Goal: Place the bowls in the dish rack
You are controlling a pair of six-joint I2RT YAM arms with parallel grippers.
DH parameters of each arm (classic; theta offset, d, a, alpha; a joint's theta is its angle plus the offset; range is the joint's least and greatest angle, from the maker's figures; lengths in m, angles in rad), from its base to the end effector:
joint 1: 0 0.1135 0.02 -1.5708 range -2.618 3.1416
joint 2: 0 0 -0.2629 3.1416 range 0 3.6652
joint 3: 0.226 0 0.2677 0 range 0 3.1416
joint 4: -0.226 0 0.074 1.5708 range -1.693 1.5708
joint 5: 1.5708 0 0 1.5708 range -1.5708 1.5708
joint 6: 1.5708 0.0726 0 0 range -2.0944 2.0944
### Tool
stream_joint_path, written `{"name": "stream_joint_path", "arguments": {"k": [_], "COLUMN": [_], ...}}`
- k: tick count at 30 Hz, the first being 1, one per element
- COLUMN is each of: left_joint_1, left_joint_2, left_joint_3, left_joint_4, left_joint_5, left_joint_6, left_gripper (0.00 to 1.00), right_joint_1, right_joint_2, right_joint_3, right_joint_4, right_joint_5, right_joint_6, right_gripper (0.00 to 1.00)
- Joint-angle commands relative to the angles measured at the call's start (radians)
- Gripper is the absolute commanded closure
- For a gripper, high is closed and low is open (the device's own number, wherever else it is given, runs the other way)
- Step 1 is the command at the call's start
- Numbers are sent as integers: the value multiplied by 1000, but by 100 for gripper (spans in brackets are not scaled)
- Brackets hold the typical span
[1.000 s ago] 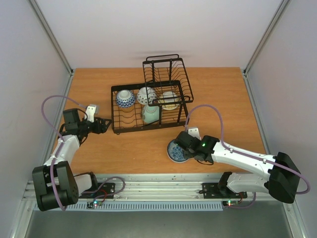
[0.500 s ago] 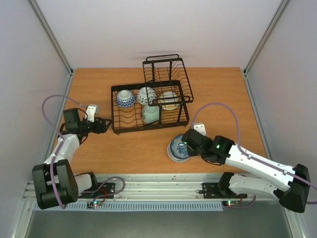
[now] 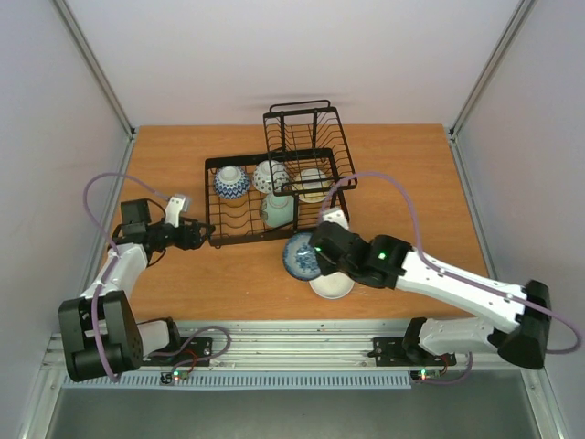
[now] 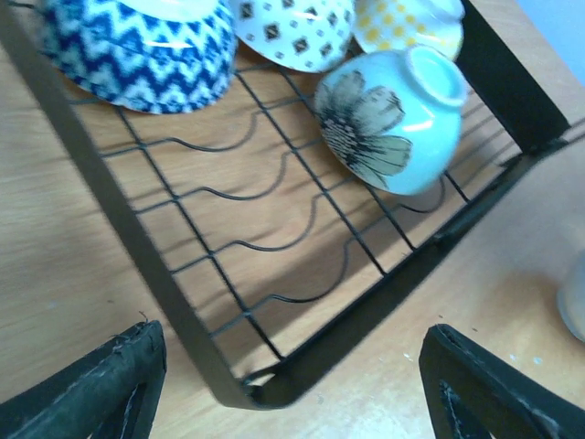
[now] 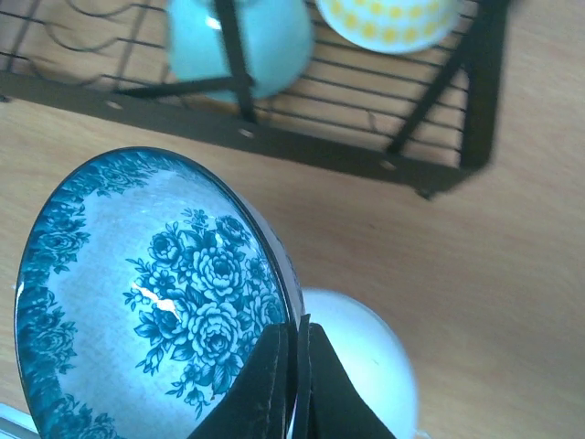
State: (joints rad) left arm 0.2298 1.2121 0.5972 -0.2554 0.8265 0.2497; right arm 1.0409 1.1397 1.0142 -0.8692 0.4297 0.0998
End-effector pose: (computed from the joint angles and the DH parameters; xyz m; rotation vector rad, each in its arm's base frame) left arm 0.2603 0.0060 0.1640 0.3711 2.1778 -0.7400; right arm 0.1539 0.2028 0.2618 -0.9630 2.2404 -0.0577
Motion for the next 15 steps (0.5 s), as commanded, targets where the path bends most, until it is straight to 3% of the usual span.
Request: {"name": "stream_joint_path", "arguments": {"k": [1,8,15], "left_joint_1": [-47,-124,-164], "left_joint_2": [-20,-69,-73], "left_joint_3": [39,49,68], "left_joint_4": [-95,-243,-380], "left_joint_5": [71,130,213], "left_joint_6": [88,223,360], "left_gripper": [23,24,28], "right_joint_1": [40,50,50], "right_joint_2": [150,368,458], "right_joint_3": [111,237,327], "right_joint_4": [164,265,291], "right_joint_5": [-17,-65,-82], "right_joint_6": [-83,-183,-231], "right_gripper": [99,99,99]}}
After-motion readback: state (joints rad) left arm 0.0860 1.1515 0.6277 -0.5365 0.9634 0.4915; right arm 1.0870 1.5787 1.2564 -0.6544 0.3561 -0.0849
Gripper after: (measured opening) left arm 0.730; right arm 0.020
